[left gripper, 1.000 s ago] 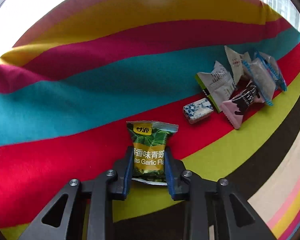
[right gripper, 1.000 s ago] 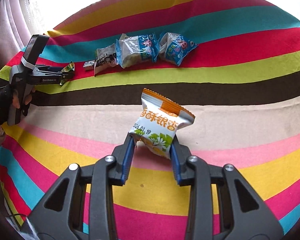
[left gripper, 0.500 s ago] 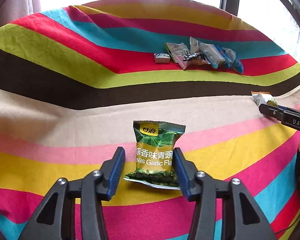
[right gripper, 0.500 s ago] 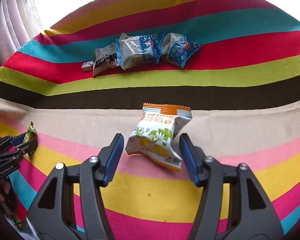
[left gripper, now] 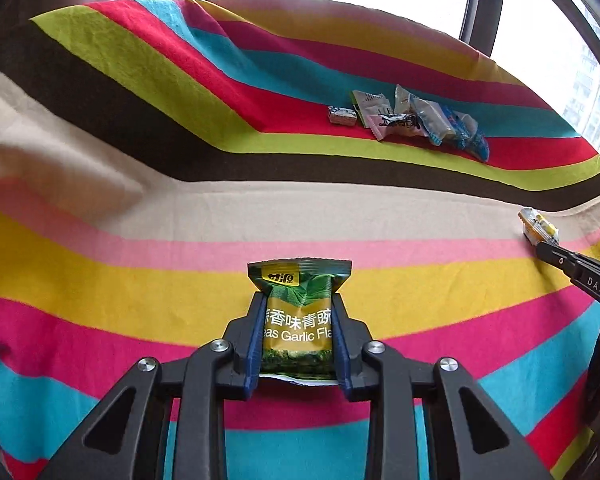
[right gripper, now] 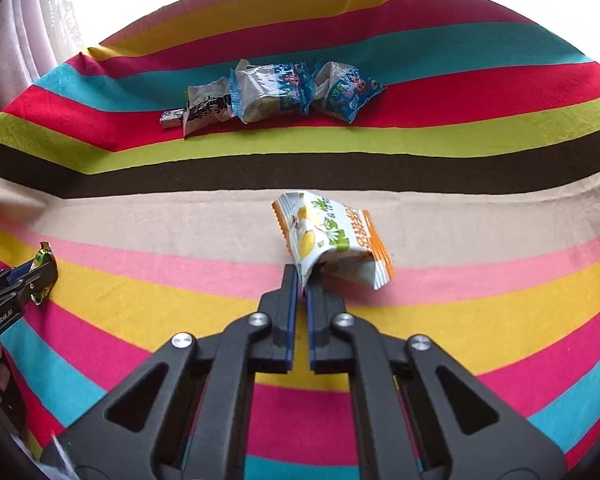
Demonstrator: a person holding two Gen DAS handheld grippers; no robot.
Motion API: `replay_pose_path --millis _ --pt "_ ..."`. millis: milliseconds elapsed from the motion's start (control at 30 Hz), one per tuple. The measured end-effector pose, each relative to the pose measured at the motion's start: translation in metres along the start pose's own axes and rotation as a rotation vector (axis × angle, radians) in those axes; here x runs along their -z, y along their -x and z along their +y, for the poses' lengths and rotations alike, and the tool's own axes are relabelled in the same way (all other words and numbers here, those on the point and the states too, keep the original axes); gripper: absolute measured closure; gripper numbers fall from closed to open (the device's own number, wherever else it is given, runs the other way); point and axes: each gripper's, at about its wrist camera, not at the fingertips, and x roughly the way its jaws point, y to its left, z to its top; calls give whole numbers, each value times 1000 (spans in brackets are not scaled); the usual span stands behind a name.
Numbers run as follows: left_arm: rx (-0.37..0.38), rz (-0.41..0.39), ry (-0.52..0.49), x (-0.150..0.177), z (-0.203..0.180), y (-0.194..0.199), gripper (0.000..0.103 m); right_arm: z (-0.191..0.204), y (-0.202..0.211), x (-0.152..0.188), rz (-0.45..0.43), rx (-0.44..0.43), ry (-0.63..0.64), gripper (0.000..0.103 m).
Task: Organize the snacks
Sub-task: 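Carry the biscuit packet and green pea bag over the white box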
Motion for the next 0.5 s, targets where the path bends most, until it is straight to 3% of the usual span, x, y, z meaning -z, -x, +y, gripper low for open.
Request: replay_pose_path --millis 267,500 --pt "41 -13 35 68 -10 53 73 15 65 54 -16 -78 57 97" --pt "34 -27 -5 78 -19 66 72 18 95 76 -24 -81 104 97"
